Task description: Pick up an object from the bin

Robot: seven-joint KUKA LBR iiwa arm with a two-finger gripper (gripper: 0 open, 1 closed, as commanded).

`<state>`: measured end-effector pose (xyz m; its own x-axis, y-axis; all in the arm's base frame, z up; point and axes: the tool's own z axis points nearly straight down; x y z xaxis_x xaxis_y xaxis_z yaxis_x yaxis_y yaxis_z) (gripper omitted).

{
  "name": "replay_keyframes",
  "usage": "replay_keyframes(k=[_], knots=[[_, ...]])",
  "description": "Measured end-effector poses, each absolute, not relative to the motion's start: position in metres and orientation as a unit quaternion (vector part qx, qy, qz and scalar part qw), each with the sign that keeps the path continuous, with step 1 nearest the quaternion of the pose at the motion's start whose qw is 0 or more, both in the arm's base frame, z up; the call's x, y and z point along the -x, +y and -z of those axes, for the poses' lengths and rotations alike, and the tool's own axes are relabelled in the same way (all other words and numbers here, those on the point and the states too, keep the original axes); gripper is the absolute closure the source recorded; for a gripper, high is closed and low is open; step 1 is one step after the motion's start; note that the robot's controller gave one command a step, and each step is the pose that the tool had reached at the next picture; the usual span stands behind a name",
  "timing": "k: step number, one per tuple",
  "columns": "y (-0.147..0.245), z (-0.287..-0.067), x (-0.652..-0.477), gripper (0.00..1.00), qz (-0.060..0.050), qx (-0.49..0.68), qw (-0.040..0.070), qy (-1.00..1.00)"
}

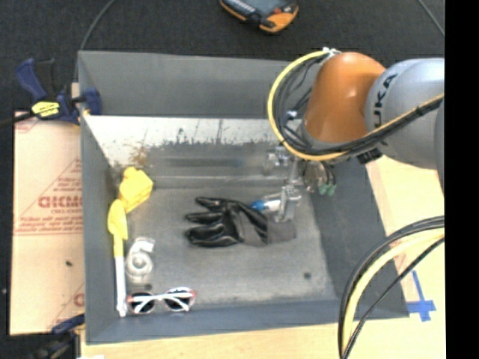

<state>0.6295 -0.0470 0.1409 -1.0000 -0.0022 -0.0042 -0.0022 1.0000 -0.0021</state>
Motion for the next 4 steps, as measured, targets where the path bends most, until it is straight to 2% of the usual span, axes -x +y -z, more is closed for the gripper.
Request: replay_keyframes(k=[1,2,3,4], knots=[[-0.047,-0.141,-0.629,0.00,0.001,0.001,0.002,1.000],[-0.021,-0.081,-0.619,0.00,0.001,0.001,0.003,1.000],[-0.019,-0.086,-0.613,0.00,0.000,-0.041,0.003,0.999],[0.006,-0.077,-0.629,0.00,0.001,-0.002,0.004,1.000]])
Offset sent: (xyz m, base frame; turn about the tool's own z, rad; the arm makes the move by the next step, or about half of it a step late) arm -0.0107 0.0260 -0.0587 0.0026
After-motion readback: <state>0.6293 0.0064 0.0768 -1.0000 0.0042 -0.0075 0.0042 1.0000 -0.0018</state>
